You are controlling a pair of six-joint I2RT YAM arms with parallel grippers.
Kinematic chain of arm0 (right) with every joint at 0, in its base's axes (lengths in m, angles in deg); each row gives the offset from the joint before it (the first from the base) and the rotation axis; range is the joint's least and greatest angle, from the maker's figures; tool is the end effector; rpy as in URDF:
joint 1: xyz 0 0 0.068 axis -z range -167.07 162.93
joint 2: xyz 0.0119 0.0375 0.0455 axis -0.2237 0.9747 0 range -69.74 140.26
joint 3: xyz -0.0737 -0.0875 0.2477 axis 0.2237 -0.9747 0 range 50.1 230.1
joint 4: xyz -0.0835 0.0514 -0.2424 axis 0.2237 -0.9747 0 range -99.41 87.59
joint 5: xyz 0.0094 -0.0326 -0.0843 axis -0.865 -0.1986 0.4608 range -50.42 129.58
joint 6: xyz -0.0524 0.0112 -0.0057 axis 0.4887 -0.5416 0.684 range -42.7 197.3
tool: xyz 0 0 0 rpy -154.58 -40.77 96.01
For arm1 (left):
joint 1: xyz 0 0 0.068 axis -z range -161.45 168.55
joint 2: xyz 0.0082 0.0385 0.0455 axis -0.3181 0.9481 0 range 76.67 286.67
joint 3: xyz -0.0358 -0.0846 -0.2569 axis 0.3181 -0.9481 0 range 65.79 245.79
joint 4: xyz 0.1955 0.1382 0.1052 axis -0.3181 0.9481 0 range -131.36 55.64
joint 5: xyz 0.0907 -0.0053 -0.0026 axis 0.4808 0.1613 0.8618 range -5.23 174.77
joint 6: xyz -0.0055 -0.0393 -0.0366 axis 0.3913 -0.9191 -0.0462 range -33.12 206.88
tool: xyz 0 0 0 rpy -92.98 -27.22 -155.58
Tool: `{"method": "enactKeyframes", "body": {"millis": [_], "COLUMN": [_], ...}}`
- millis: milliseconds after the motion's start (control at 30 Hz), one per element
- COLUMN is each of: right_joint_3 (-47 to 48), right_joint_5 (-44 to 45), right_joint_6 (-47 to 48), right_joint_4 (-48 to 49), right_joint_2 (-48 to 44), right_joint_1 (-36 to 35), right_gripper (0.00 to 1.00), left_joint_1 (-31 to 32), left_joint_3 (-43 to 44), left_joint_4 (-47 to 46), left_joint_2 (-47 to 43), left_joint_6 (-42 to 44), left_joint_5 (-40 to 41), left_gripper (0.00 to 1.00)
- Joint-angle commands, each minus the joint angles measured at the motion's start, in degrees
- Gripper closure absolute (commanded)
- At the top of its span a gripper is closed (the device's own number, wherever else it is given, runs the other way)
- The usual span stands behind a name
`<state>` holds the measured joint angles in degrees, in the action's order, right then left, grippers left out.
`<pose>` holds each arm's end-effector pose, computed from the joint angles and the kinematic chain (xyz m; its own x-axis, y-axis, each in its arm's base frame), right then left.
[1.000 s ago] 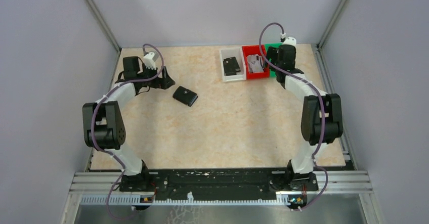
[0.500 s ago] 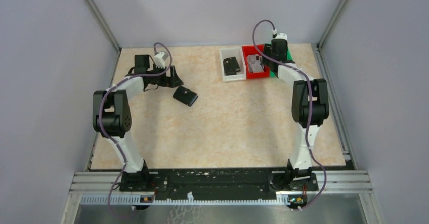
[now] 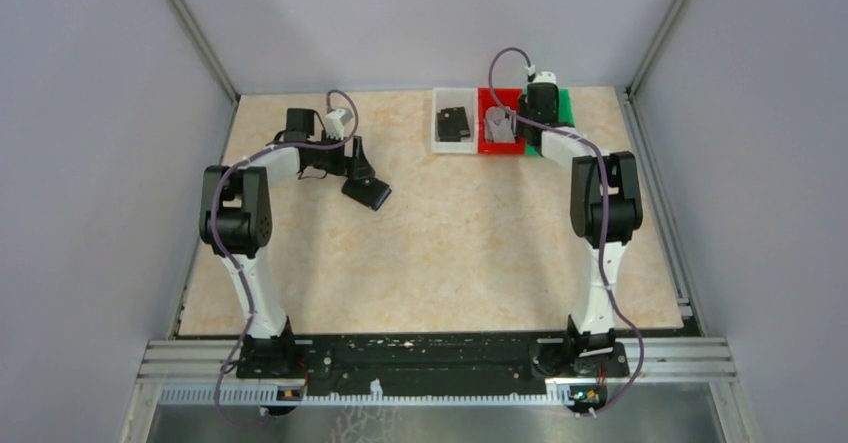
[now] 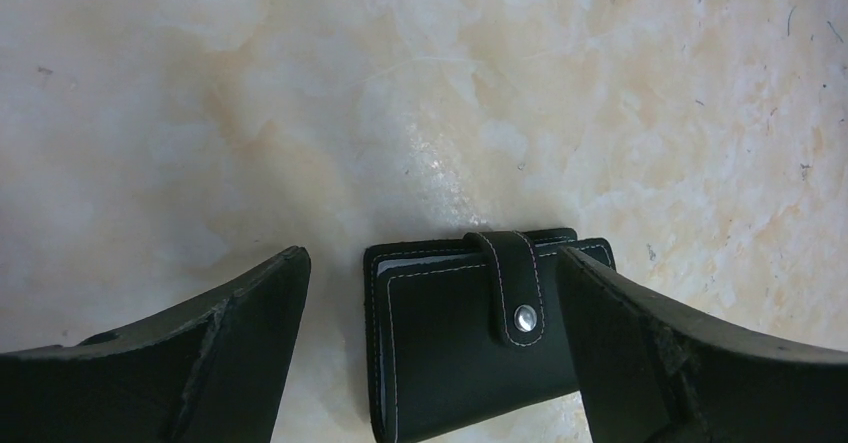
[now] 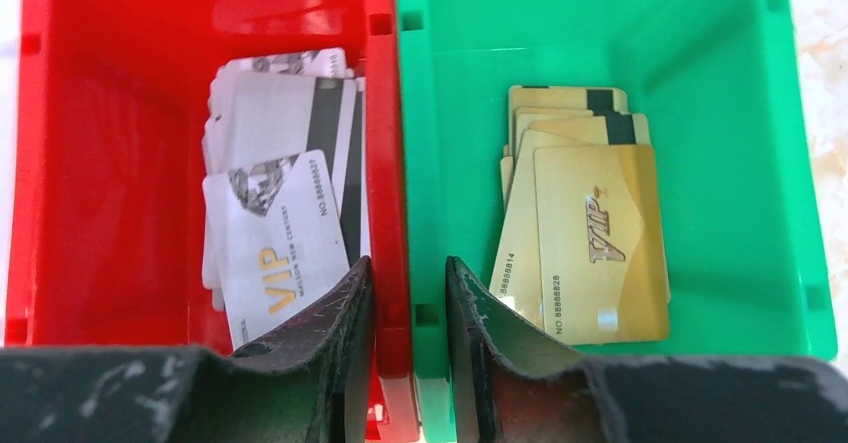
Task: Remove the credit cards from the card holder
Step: Move the storage box to the center of the board.
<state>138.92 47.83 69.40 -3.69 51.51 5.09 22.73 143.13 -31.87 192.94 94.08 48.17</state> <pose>0.4829 0.0613 0.1979 -0.5470 0.0619 -0.8348 0.0589 0.9976 0.0354 0.4306 -0.0527 0.1662 -0.6833 0.1509 -0.7144 0.5431 0.7590 -0.3592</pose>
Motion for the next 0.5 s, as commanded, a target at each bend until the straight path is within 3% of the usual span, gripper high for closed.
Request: {"method": "enactKeyframes", "body": {"millis": [0, 200, 467], "right_joint_3": [-5.63, -14.72, -23.23], "right_joint_5": [1.12, 2.62, 2.99], "right_joint_6": [0.09, -1.22, -4.53], "right_joint_4": [3.81, 7.01, 8.35], "right_joint_2": [-6.40, -12.98, -18.86], "right_joint_1": [-2.75, -5.00, -8.53], "right_gripper": [0.77, 0.84, 0.90], "left_joint_1": [1.19, 1.51, 3.20], "left_joint_3": [1.68, 0.45, -8.76], "left_joint_4": [1.70, 5.21, 6.06], "left_joint_2": [1.73, 1.47, -5.23], "left_joint_6": [2.61, 4.94, 8.46], "left_joint_5": [-0.71, -2.00, -3.98], "left_gripper": [0.04, 0.13, 0.38]}}
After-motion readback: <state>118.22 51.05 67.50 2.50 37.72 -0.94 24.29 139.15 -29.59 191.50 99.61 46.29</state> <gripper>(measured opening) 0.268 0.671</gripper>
